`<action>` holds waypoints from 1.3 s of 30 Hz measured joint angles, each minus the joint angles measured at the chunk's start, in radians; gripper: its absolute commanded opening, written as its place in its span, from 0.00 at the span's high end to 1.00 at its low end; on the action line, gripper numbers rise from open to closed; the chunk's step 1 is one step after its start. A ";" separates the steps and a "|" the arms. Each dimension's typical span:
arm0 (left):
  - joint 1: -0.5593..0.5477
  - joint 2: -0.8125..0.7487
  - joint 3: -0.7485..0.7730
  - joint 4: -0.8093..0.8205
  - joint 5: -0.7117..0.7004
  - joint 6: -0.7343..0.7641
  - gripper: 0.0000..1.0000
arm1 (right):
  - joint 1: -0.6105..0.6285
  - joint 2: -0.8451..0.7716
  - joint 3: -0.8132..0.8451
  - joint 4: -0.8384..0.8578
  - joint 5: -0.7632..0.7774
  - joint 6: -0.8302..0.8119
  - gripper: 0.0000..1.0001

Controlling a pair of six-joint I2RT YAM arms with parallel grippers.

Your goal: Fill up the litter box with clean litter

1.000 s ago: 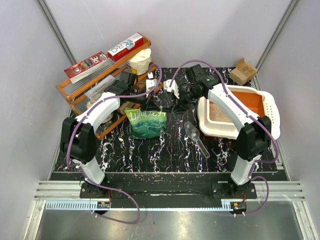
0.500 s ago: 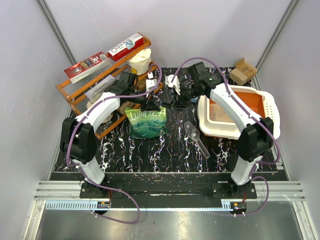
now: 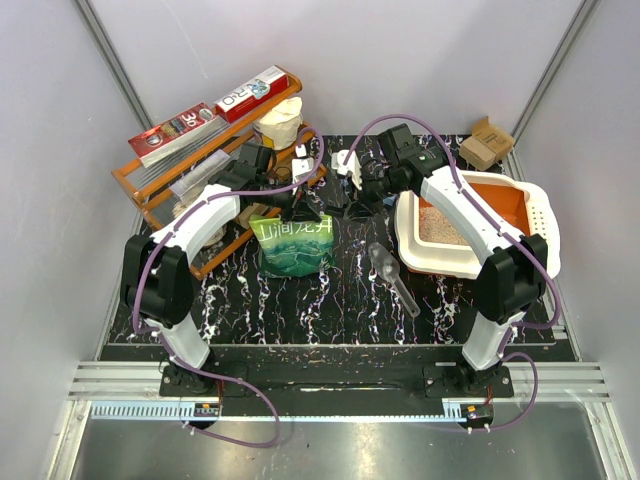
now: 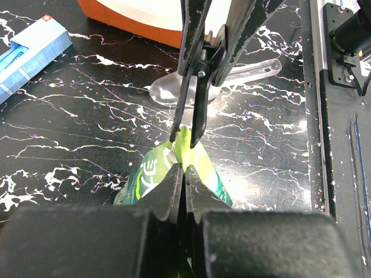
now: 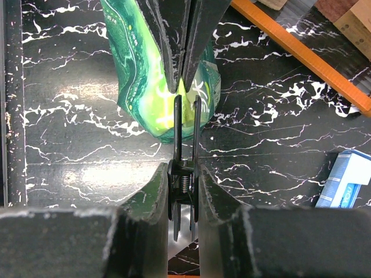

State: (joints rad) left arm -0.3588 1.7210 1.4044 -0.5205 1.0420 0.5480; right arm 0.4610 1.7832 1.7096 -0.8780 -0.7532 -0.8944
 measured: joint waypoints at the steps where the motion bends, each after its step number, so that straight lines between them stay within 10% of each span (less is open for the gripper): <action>1: 0.000 0.000 0.000 0.000 0.000 0.000 1.00 | 0.000 0.000 0.000 -0.006 0.000 -0.002 1.00; 14: 0.001 0.000 0.000 0.000 0.000 -0.008 0.99 | 0.000 0.010 0.000 -0.032 0.004 -0.010 1.00; 25: 0.027 -0.004 0.000 0.010 0.003 -0.046 0.67 | 0.001 0.029 0.000 -0.033 0.004 -0.026 1.00; 33: 0.130 -0.070 -0.008 -0.178 0.000 0.114 0.68 | 0.005 0.029 0.002 -0.042 0.011 -0.061 1.00; 39: 0.157 -0.079 -0.008 -0.324 -0.011 0.243 0.88 | 0.027 0.029 0.024 -0.063 0.036 -0.103 1.00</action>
State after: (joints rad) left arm -0.2016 1.6424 1.3968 -0.8444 1.0309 0.7906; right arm 0.4885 1.8118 1.7332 -0.9413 -0.7170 -0.9970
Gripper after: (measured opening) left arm 0.210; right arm 0.230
